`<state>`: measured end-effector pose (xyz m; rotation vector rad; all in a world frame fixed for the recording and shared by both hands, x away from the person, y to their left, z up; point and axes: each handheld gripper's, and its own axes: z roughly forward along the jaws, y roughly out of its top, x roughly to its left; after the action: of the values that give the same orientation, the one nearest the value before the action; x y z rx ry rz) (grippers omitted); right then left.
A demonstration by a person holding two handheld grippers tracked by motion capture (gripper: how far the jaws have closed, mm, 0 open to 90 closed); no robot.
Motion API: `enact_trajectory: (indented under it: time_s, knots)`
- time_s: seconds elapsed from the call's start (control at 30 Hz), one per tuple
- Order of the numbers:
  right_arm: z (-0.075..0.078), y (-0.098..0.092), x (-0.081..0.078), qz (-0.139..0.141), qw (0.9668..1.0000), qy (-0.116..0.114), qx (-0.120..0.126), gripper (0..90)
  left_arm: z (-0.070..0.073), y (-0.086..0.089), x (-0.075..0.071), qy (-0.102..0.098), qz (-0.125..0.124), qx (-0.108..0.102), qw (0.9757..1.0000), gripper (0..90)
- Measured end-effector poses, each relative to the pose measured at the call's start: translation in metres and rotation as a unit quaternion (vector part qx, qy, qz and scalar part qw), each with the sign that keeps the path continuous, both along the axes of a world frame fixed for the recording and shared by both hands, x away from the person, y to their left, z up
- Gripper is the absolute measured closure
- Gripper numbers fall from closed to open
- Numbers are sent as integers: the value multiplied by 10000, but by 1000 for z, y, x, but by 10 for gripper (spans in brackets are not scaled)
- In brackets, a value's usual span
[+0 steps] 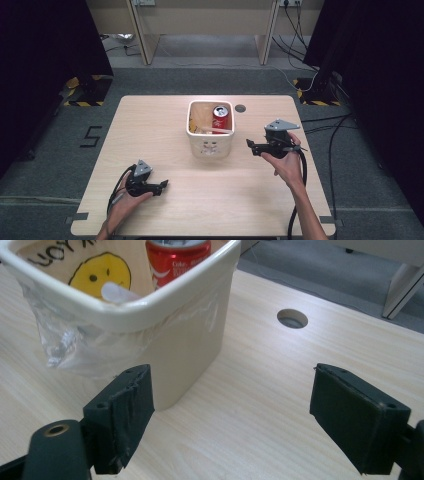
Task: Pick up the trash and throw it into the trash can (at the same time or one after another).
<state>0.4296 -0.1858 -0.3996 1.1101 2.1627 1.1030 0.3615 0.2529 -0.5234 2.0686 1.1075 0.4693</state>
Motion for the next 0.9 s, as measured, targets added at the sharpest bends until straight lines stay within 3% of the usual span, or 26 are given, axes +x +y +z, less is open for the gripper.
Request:
enact_trajectory:
  time_s: [0.17,0.4,0.67,0.9]
  knots:
    - [-1,2,-4,-49,9997,-111,-201,174,0,0,0,3,-1,3,10000,148]
    - [-11,2,-9,-10,9998,-30,-199,175,0,0,0,8,-2,8,10000,148]
    - [-18,0,-15,-77,9999,-98,-114,175,0,0,0,8,-3,11,10000,148]
    - [-26,3,-22,-29,9998,-125,143,175,0,0,0,8,-4,11,10000,148]
